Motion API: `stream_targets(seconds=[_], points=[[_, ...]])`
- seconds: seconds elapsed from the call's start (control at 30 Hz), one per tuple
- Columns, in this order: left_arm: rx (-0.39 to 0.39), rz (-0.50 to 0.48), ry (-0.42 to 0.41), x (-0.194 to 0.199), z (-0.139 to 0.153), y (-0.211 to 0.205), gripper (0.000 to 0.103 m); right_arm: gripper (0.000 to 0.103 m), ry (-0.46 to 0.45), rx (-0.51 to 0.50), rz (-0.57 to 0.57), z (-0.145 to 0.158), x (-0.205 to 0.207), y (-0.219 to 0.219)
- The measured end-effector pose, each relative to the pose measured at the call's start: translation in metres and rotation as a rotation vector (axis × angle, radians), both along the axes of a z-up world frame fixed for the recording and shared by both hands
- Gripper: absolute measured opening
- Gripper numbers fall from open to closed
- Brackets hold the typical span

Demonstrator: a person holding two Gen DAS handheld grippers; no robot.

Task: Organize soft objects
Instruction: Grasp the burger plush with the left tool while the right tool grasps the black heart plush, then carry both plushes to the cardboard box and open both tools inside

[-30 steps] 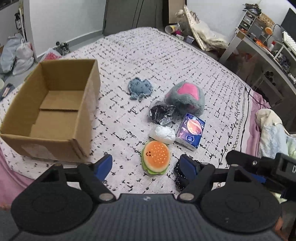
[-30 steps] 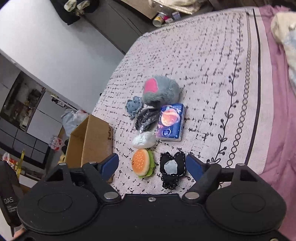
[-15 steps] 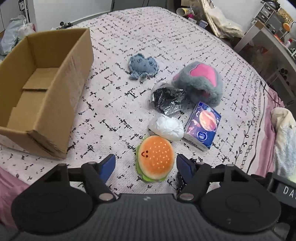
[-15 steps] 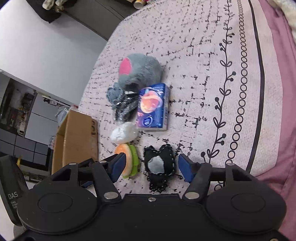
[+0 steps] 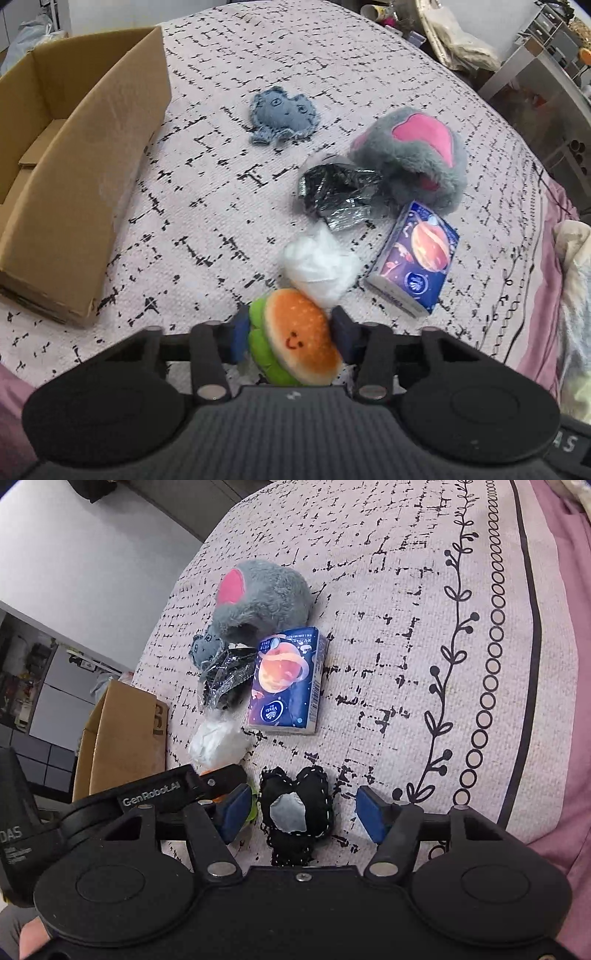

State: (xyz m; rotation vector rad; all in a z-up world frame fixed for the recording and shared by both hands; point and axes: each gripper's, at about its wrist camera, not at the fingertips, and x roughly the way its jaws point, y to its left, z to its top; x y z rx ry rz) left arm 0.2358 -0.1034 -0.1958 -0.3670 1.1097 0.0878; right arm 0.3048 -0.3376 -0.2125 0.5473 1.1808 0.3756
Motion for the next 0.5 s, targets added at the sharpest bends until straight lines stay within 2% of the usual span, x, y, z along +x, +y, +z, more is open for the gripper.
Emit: stream_targets(seconds=[0.2, 0.37, 0.43, 0.5], points=[[-0.005, 0.006, -0.014, -0.01, 0.008, 0.007, 0.032, 0.064, -0.045, -0.05, 0.027, 0.0, 0.003, 0.013], [-0.013, 0.01, -0.028, -0.021, 0.021, 0.016, 0.031, 0.062, -0.081, -0.107, 0.057, 0.001, -0.001, 0.023], [-0.013, 0.014, -0.041, -0.026, 0.029, 0.019, 0.031, 0.056, -0.092, -0.127, 0.068, 0.002, -0.001, 0.027], [-0.017, 0.009, -0.057, -0.031, 0.036, 0.021, 0.031, 0.041, -0.102, -0.145, 0.082, 0.002, -0.002, 0.03]])
